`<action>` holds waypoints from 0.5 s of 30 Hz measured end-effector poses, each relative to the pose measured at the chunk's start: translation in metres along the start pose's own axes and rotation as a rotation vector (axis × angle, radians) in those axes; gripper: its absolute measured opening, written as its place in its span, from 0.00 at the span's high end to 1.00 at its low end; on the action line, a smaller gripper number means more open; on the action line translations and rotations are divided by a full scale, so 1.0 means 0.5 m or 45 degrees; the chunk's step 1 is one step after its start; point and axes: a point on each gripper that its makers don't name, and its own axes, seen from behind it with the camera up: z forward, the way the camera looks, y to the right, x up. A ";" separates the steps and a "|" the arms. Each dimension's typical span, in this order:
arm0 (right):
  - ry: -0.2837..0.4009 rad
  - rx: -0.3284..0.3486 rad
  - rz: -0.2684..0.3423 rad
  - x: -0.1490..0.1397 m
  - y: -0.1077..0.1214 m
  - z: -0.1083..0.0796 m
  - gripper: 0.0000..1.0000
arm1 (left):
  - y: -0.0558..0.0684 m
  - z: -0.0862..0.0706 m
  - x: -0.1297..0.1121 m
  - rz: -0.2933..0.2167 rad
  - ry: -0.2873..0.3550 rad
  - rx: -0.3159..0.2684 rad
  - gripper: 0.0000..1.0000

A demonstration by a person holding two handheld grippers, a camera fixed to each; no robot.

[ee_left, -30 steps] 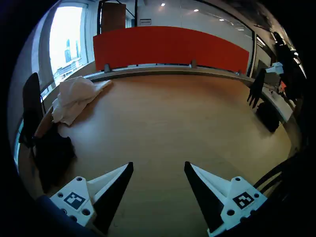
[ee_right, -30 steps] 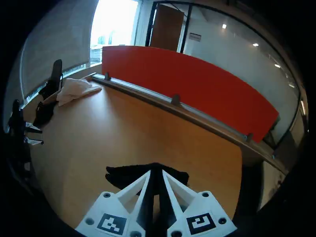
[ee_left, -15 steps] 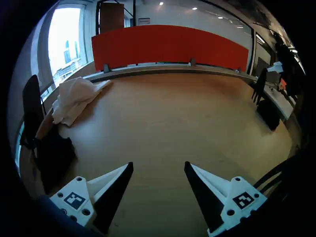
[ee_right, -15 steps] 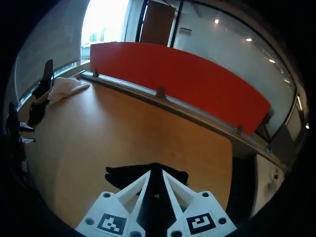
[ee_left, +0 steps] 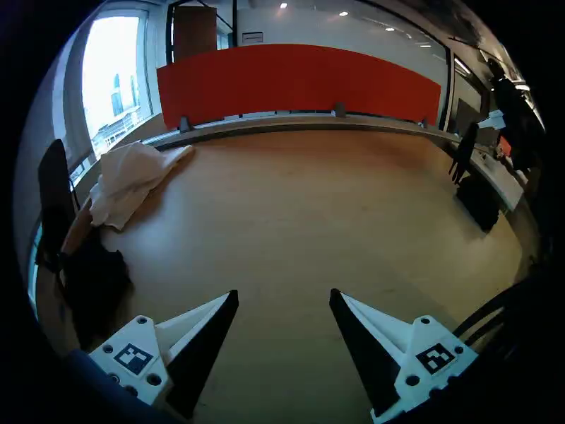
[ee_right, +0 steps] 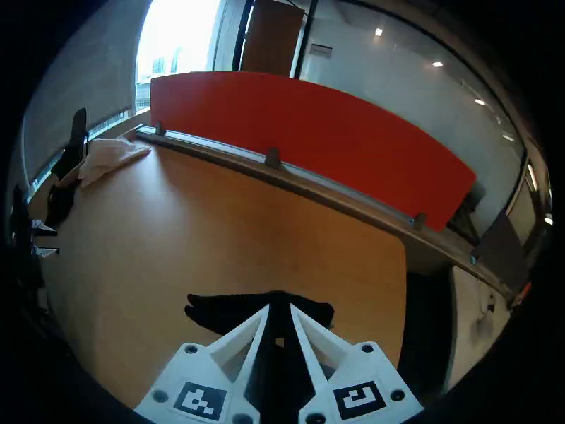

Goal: Fold towel

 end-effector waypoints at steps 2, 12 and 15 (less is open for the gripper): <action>-0.004 -0.004 0.005 -0.007 0.005 -0.005 0.94 | 0.003 0.000 0.002 0.003 0.000 -0.004 0.04; -0.028 -0.032 0.053 -0.066 0.035 -0.047 0.94 | 0.016 0.004 0.009 0.017 -0.004 -0.023 0.04; -0.044 -0.041 0.067 -0.091 0.047 -0.062 0.94 | 0.017 0.004 0.009 0.017 -0.007 -0.027 0.04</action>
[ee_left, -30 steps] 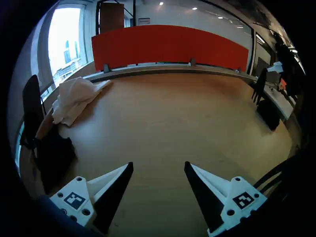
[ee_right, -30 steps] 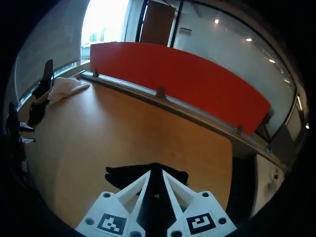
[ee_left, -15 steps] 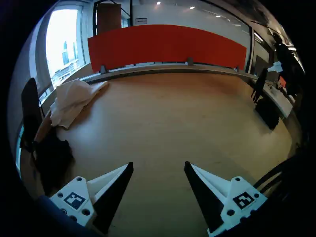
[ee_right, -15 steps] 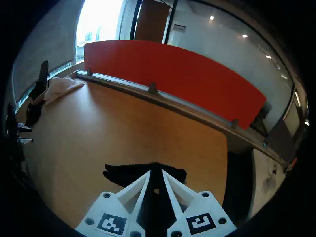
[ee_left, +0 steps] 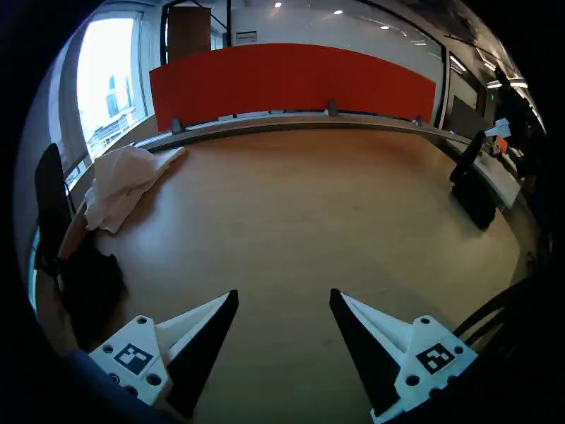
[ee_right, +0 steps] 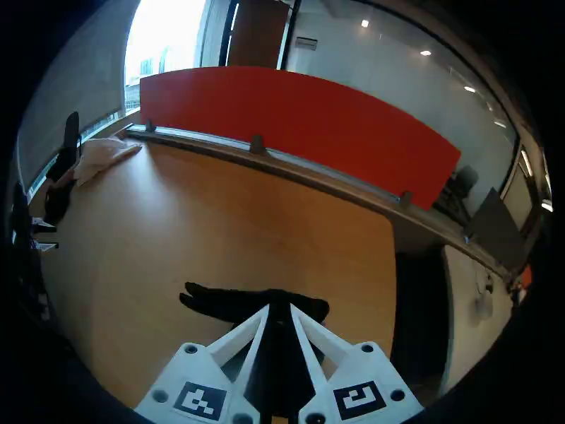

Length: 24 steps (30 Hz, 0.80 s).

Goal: Fold towel

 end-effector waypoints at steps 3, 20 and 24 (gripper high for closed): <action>-0.014 -0.007 0.013 -0.023 0.010 -0.013 0.94 | 0.000 0.000 -0.001 0.000 -0.002 -0.002 0.04; -0.091 -0.042 0.077 -0.135 0.020 -0.054 0.94 | 0.001 -0.001 0.000 0.006 -0.006 -0.009 0.04; -0.114 -0.052 0.096 -0.162 0.021 -0.057 0.94 | 0.000 -0.003 -0.001 0.007 -0.006 -0.007 0.04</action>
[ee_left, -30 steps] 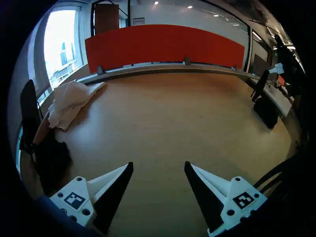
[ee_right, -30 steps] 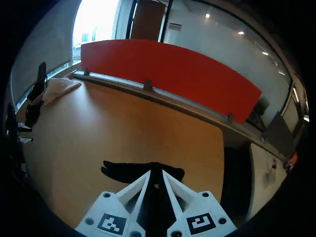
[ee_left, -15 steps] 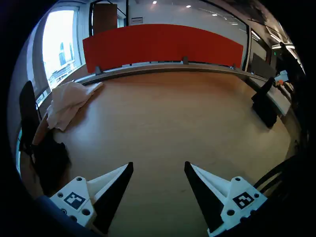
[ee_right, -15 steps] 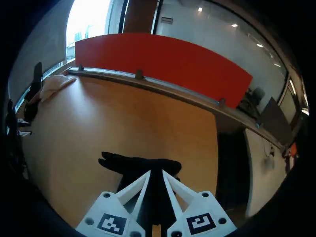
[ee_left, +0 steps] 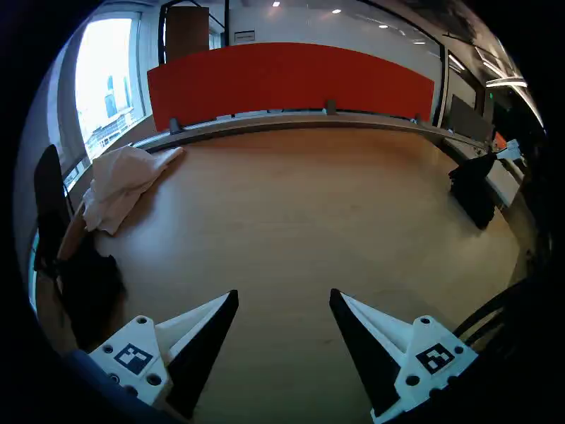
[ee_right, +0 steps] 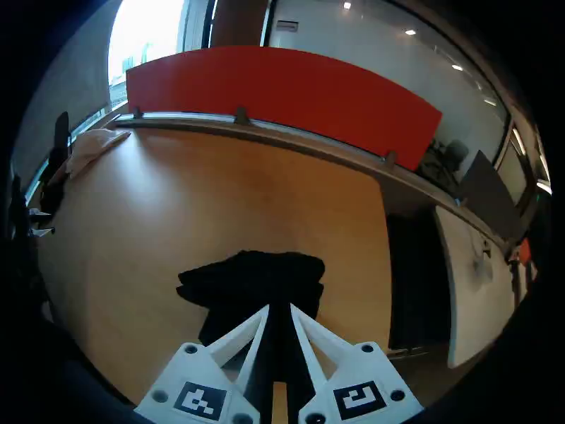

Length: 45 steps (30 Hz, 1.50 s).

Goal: Fold towel

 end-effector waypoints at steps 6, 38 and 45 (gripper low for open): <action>-0.044 -0.014 0.042 -0.046 0.014 0.005 0.94 | -0.005 -0.002 -0.001 0.000 -0.003 0.005 0.04; -0.318 -0.067 0.159 -0.223 0.073 0.051 0.94 | -0.024 -0.007 -0.014 0.005 -0.016 0.030 0.04; -0.340 -0.079 0.156 -0.232 0.077 0.058 0.94 | -0.025 -0.010 -0.017 0.004 -0.017 0.033 0.04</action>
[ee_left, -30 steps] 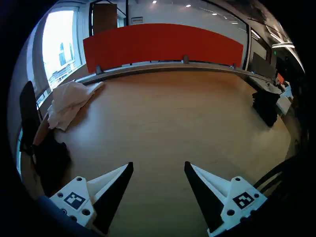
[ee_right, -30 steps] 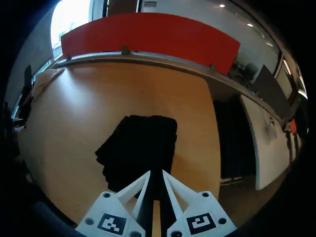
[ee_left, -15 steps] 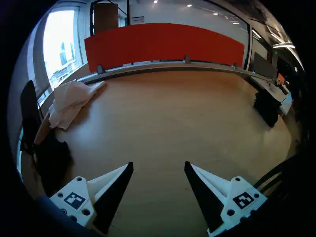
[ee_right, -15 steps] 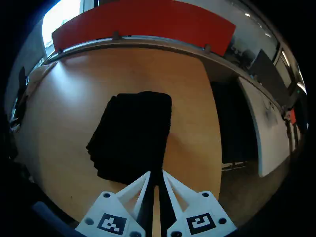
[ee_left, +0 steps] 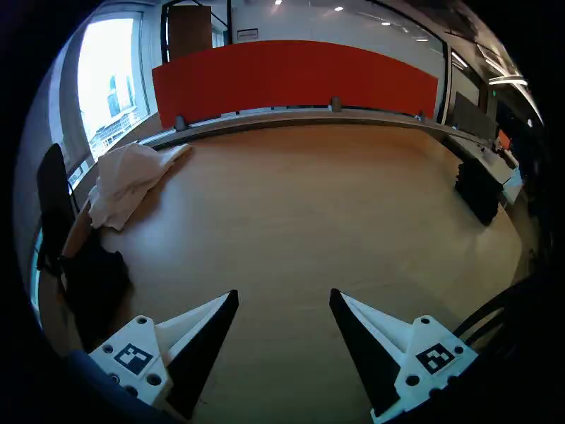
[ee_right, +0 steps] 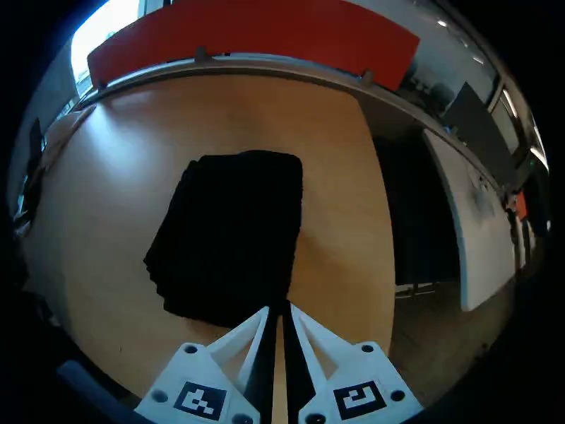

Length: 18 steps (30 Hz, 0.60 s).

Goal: Fold towel

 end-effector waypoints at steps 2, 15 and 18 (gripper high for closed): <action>0.000 -0.002 0.000 0.000 -0.001 0.002 0.94 | -0.001 -0.001 0.000 0.000 0.001 0.001 0.04; 0.007 -0.007 -0.010 -0.010 -0.015 0.000 0.38 | -0.005 -0.003 0.000 -0.004 0.005 0.007 0.04; 0.017 -0.007 -0.006 -0.009 -0.020 -0.002 0.07 | -0.005 -0.003 0.001 -0.006 0.007 0.005 0.04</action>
